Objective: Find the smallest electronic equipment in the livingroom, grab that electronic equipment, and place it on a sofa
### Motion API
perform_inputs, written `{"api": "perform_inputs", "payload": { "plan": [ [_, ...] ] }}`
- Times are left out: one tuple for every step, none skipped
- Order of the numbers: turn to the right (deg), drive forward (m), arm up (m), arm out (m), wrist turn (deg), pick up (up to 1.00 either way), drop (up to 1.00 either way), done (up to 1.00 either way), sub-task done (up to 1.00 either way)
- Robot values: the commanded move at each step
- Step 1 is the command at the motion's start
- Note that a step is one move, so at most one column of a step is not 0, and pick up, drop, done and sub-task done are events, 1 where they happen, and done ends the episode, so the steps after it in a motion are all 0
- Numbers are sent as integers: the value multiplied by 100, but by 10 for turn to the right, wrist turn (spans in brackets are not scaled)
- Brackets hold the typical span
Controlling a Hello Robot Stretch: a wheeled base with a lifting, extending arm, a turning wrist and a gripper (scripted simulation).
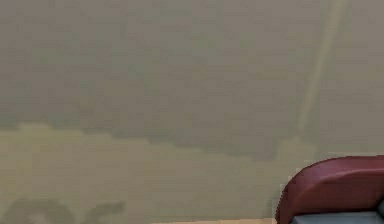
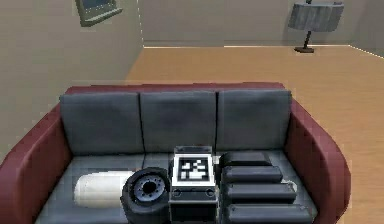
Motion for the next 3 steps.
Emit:
{"api": "perform_inputs", "payload": {
  "plan": [
    [0, 0, 0, 48, 0, 0, 0, 0, 0],
    [0, 0, 0, 0, 450, 0, 0, 0, 0],
    [0, 0, 0, 0, 450, 0, 0, 0, 0]
  ]
}}
